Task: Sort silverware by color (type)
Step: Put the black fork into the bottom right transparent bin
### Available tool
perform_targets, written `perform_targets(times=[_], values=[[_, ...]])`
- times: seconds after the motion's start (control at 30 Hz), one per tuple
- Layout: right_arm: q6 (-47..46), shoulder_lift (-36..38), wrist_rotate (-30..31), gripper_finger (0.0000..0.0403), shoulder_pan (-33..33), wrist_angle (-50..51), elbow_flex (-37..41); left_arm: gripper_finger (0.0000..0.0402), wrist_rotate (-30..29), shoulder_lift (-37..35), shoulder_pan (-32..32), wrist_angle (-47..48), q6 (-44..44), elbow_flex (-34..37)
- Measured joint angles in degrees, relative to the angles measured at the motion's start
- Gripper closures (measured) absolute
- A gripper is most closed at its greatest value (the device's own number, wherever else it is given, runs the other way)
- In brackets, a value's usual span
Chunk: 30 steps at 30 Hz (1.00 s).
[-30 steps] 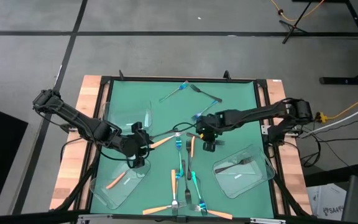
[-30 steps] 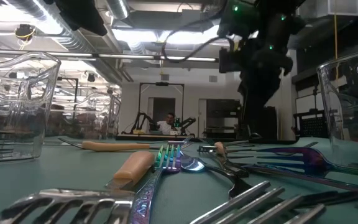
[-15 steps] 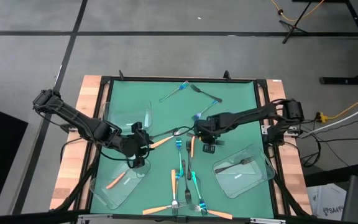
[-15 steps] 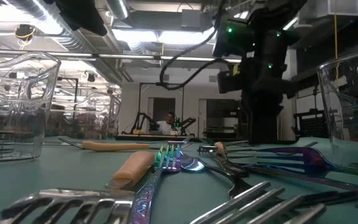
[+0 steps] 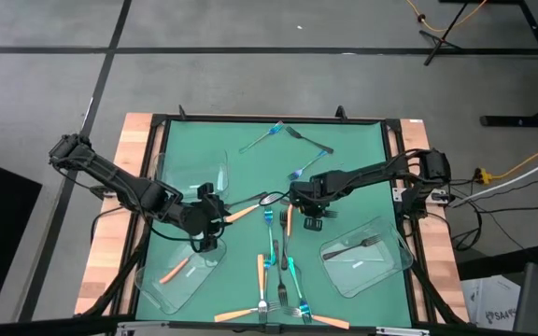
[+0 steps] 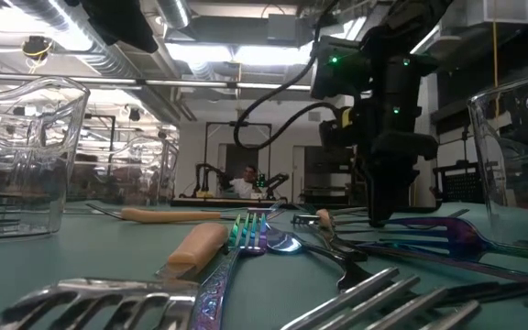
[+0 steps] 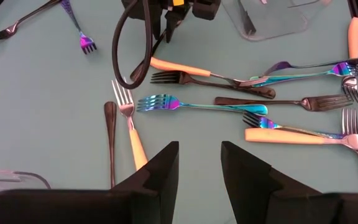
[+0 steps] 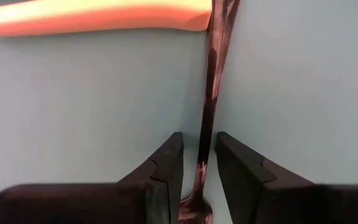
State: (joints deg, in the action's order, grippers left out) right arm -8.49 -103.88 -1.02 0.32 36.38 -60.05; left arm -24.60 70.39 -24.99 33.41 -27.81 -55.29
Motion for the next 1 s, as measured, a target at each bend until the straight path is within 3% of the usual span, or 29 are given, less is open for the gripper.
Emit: perform_targets(times=[0.53,1.0], values=[[0.00,-0.15,0.32,0.0391,0.02,-0.11,0.13,0.0288,0.01,0.00,0.00,-0.02,-0.02,0.00],[0.02,-0.04,1.41,0.0398,0.07,-0.90,0.26,0.0288,0.00,0.00,0.00,-0.02,-0.13,0.00]])
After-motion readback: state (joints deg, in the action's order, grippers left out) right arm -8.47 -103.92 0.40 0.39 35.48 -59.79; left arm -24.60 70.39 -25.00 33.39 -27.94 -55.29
